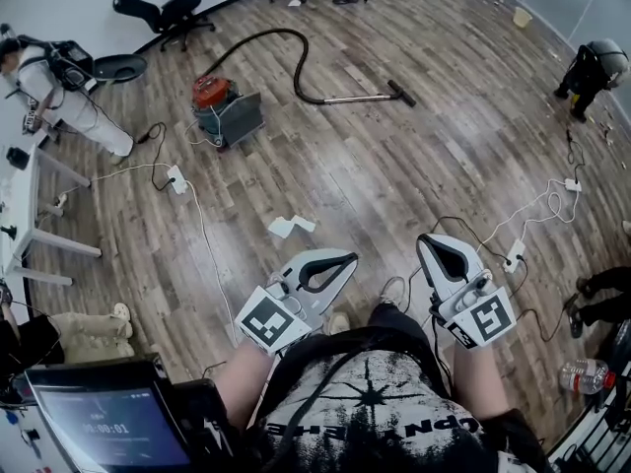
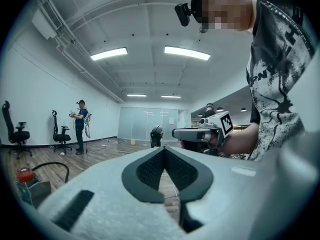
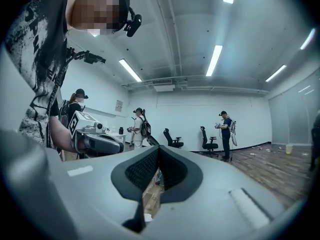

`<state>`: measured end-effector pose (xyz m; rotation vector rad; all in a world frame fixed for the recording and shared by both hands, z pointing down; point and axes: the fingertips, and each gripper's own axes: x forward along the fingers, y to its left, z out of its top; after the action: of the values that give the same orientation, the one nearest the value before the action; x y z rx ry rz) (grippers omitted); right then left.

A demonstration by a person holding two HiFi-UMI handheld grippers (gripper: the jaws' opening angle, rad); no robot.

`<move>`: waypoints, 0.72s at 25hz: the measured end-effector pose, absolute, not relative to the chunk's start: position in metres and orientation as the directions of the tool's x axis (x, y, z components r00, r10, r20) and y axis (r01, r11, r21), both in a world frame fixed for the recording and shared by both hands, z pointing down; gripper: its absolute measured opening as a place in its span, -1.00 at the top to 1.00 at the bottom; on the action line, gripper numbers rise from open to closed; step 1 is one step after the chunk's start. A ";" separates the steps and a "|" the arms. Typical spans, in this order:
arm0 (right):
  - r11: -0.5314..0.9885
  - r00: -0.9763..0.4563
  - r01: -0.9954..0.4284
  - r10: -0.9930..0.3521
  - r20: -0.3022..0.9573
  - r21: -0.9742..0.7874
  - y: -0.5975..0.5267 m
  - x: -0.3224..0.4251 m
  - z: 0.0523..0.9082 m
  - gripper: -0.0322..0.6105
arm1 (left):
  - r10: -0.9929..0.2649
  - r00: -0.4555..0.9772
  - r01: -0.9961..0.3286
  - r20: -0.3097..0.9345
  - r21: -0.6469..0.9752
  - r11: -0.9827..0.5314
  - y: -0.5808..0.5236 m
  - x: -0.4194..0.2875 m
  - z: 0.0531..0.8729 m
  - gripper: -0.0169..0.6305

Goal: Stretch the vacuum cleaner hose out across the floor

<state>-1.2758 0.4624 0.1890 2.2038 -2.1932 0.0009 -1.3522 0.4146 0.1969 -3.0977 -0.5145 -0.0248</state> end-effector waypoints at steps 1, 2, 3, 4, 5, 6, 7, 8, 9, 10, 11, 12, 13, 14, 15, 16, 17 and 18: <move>-0.007 0.007 -1.000 -1.000 0.025 0.023 0.463 -1.275 0.188 0.88 | 0.326 0.945 0.326 0.018 0.005 -0.946 0.416 -1.351 0.196 0.95; -0.009 0.009 -1.000 -1.000 0.029 0.025 0.464 -1.275 0.187 0.88 | 0.328 0.945 0.328 0.019 0.009 -0.945 0.416 -1.350 0.195 0.95; -0.011 0.012 -1.000 -0.999 0.032 0.028 0.465 -1.274 0.185 0.88 | 0.331 0.943 0.331 0.020 0.008 -0.944 0.417 -1.349 0.194 0.95; -0.013 0.014 -0.999 -0.999 0.035 0.029 0.466 -1.274 0.185 0.88 | 0.335 0.942 0.335 0.020 0.004 -0.942 0.418 -1.347 0.193 0.95; -0.016 0.017 -0.999 -0.999 0.036 0.029 0.468 -1.272 0.185 0.88 | 0.339 0.941 0.339 0.020 0.002 -0.941 0.419 -1.344 0.193 0.95; -0.019 0.020 -0.999 -0.999 0.037 0.029 0.471 -1.270 0.186 0.88 | 0.342 0.939 0.342 0.021 0.001 -0.940 0.421 -1.341 0.195 0.95; -0.021 0.022 -0.999 -0.999 0.038 0.030 0.473 -1.267 0.189 0.88 | 0.345 0.938 0.345 0.024 0.004 -0.939 0.422 -1.338 0.198 0.95; -0.022 0.024 -0.999 -0.999 0.040 0.033 0.474 -1.264 0.192 0.88 | 0.346 0.938 0.346 0.029 0.009 -0.938 0.423 -1.334 0.203 0.95; -0.023 0.025 -0.999 -0.999 0.042 0.036 0.475 -1.262 0.195 0.88 | 0.348 0.937 0.348 0.032 0.012 -0.938 0.423 -1.331 0.206 0.95; -0.024 0.025 -0.999 -0.999 0.044 0.039 0.475 -1.260 0.197 0.88 | 0.350 0.936 0.350 0.032 0.011 -0.937 0.423 -1.328 0.208 0.95; -0.026 0.027 -0.999 -0.999 0.045 0.040 0.475 -1.258 0.199 0.88 | 0.353 0.935 0.352 0.031 0.011 -0.936 0.423 -1.326 0.210 0.95; -0.029 0.031 -0.999 -0.998 0.047 0.040 0.475 -1.256 0.200 0.88 | 0.354 0.935 0.354 0.033 0.016 -0.935 0.423 -1.324 0.211 0.95; -0.033 0.035 -0.999 -0.998 0.048 0.039 0.476 -1.254 0.201 0.88 | 0.355 0.934 0.354 0.036 0.025 -0.935 0.423 -1.322 0.212 0.95; -0.036 0.038 -0.999 -0.998 0.050 0.038 0.477 -1.252 0.201 0.88 | 0.356 0.934 0.354 0.040 0.036 -0.934 0.423 -1.320 0.213 0.95; -0.039 0.041 -0.999 -0.998 0.052 0.037 0.478 -1.250 0.202 0.88 | 0.356 0.933 0.355 0.044 0.042 -0.934 0.423 -1.318 0.213 0.95; -0.039 0.041 -0.999 -0.998 0.053 0.036 0.478 -1.249 0.202 0.88 | 0.358 0.933 0.356 0.042 0.040 -0.934 0.423 -1.316 0.212 0.95; -0.038 0.040 -0.999 -0.998 0.056 0.034 0.478 -1.247 0.203 0.88 | 0.358 0.933 0.357 0.038 0.034 -0.933 0.423 -1.313 0.211 0.95; -0.036 0.038 -0.999 -0.998 0.059 0.032 0.479 -1.245 0.205 0.88 | 0.358 0.933 0.357 0.032 0.028 -0.934 0.423 -1.311 0.210 0.95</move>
<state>-1.2454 0.4786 0.2050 2.2159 -2.1351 0.0311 -1.3108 0.4233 0.2104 -3.1100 -0.5751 -0.0576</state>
